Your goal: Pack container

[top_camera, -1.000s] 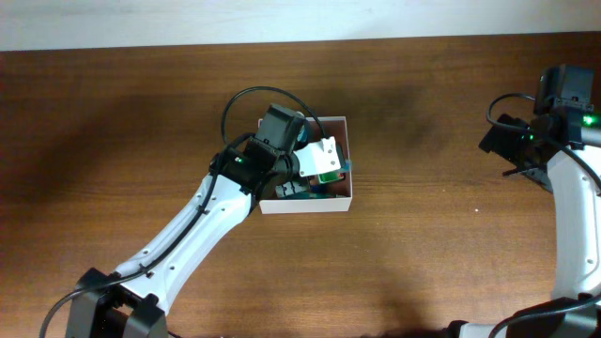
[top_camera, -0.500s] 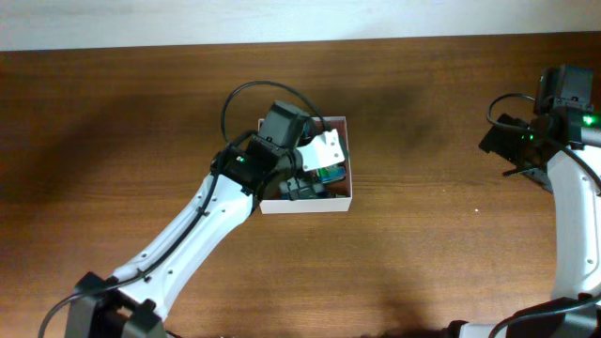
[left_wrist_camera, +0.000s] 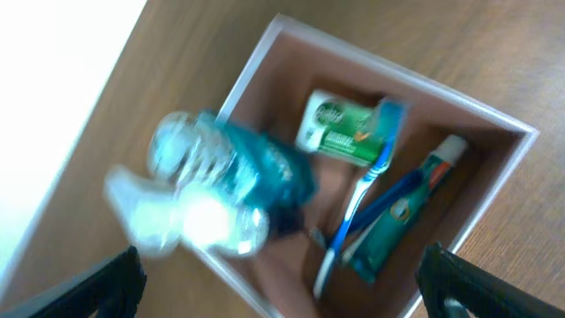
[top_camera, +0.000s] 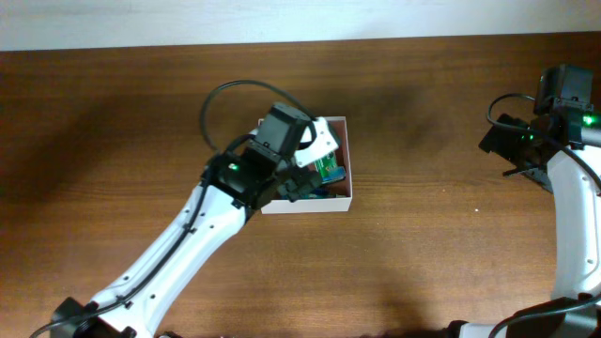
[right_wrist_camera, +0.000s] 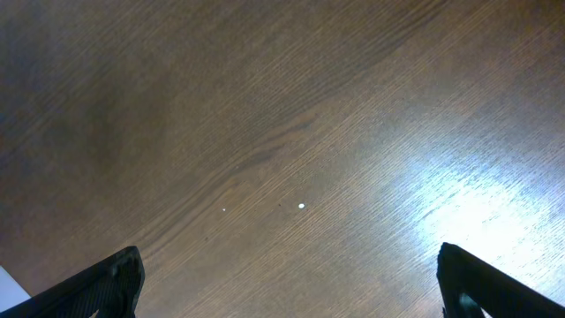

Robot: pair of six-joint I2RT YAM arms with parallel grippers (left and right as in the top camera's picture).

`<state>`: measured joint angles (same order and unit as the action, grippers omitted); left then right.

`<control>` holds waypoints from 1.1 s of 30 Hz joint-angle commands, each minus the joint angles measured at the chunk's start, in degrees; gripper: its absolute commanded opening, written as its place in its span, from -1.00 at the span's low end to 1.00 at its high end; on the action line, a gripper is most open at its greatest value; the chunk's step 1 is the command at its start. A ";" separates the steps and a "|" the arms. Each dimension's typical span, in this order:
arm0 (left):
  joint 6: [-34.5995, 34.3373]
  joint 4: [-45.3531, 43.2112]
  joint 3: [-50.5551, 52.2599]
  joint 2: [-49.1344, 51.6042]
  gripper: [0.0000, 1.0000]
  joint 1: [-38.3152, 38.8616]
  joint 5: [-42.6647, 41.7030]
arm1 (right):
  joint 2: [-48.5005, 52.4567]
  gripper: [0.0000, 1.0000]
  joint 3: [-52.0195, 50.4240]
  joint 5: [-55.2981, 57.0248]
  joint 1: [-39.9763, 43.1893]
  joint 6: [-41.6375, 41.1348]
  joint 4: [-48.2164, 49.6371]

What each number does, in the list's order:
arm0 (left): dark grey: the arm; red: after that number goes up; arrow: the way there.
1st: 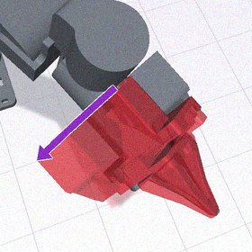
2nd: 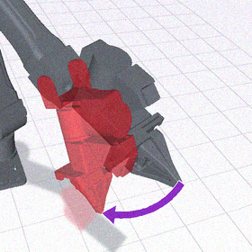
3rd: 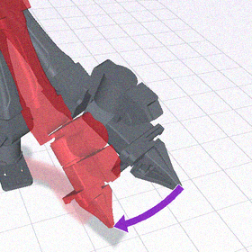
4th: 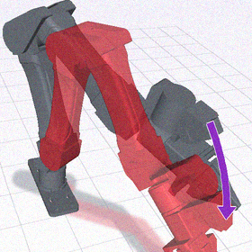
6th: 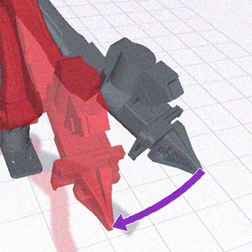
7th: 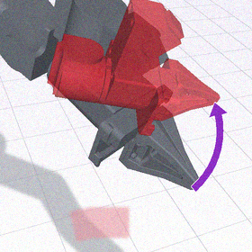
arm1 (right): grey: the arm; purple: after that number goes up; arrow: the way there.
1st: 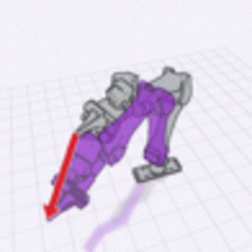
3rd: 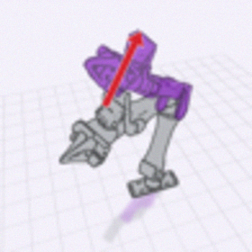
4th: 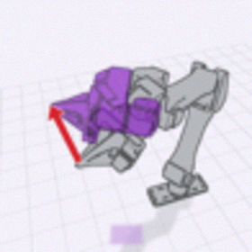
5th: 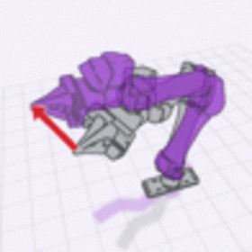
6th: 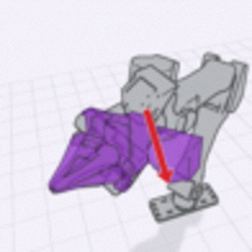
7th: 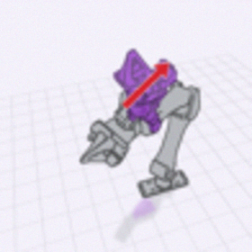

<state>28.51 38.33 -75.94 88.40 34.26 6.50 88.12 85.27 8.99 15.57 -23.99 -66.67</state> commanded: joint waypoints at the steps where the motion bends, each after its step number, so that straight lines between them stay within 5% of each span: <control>1: -12.52 2.69 -0.90 -4.44 0.99 -3.13 3.10 | 0.11 0.97 0.28 0.70 0.22 -0.33 0.00; 15: -12.57 -1.84 5.27 -19.17 0.99 -24.52 -11.82 | 0.11 0.97 0.28 0.70 0.22 -0.31 0.00; 20: -12.22 -19.67 20.92 -29.07 0.99 -32.28 -21.70 | 0.11 0.97 0.28 0.70 0.22 -0.33 0.00; 26: -12.28 -40.83 45.18 -44.41 0.99 -35.71 -23.26 | 0.11 0.97 0.28 0.70 0.22 -0.33 0.00; 33: -12.68 -47.67 61.72 -60.15 0.99 -37.99 -23.28 | 0.11 0.97 0.28 0.70 0.22 -0.33 0.00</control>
<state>16.62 -8.60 -18.09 33.19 -2.52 -15.25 88.12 85.27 8.99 15.57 -24.01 -66.65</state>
